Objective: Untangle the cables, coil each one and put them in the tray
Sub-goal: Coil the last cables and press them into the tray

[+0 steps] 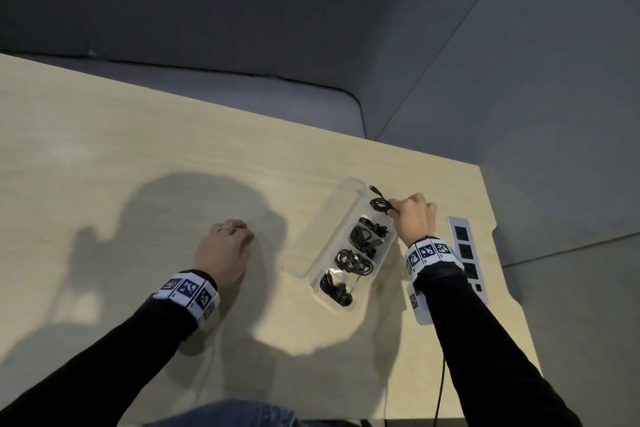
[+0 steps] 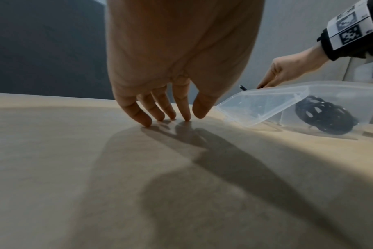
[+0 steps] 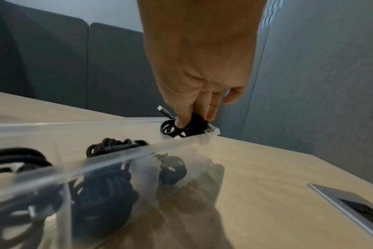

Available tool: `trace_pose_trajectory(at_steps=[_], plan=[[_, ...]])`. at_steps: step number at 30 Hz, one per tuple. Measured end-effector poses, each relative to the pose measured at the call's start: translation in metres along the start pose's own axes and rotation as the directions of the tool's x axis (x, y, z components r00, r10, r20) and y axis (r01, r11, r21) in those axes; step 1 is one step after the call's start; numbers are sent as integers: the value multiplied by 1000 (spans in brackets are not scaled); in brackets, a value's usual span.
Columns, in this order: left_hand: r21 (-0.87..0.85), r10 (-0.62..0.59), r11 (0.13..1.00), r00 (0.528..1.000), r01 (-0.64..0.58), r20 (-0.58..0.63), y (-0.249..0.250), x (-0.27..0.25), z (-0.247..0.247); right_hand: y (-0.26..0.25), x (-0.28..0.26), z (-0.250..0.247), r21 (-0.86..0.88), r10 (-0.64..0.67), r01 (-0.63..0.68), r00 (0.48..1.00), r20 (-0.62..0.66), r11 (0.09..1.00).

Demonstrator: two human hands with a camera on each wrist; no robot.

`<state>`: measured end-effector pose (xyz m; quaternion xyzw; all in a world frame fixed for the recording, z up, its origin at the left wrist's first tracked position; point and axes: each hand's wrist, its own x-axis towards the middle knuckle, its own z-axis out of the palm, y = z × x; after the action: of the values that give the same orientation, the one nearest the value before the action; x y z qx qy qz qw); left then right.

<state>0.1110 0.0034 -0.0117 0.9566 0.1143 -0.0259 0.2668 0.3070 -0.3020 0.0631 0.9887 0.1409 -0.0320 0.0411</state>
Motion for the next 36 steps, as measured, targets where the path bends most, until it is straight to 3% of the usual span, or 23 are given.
trace_pose_trajectory(at_steps=[4, 12, 19, 28, 32, 35, 36], plan=[[-10, -19, 1000, 1000, 19, -1, 3, 0, 1, -3, 8, -4, -83, -42, 53, 991, 127, 995], [-26, -49, 998, 999, 49, 3, 3, -1, 0, -12, 19, -1, 74, 4, -36, 920, 391, 997], [-36, -23, 999, 1000, 23, 2, -1, 0, 4, -16, 17, 2, 135, 38, -110, 894, 446, 985], [-58, -28, 998, 1000, 28, 1, 3, -4, 4, -12, 9, 7, 252, 104, -171, 960, 260, 952], [-76, -23, 997, 998, 28, 63, 11, -11, 4, -12, 1, 1, 239, 24, -96, 958, 285, 966], [-89, -73, 992, 978, 92, 197, 24, -18, -1, -2, -8, -4, 286, 23, -14, 999, -27, 958], [-83, -99, 989, 965, 122, 241, 28, -20, -2, 3, -11, -5, 287, 31, -11, 997, -65, 958]])
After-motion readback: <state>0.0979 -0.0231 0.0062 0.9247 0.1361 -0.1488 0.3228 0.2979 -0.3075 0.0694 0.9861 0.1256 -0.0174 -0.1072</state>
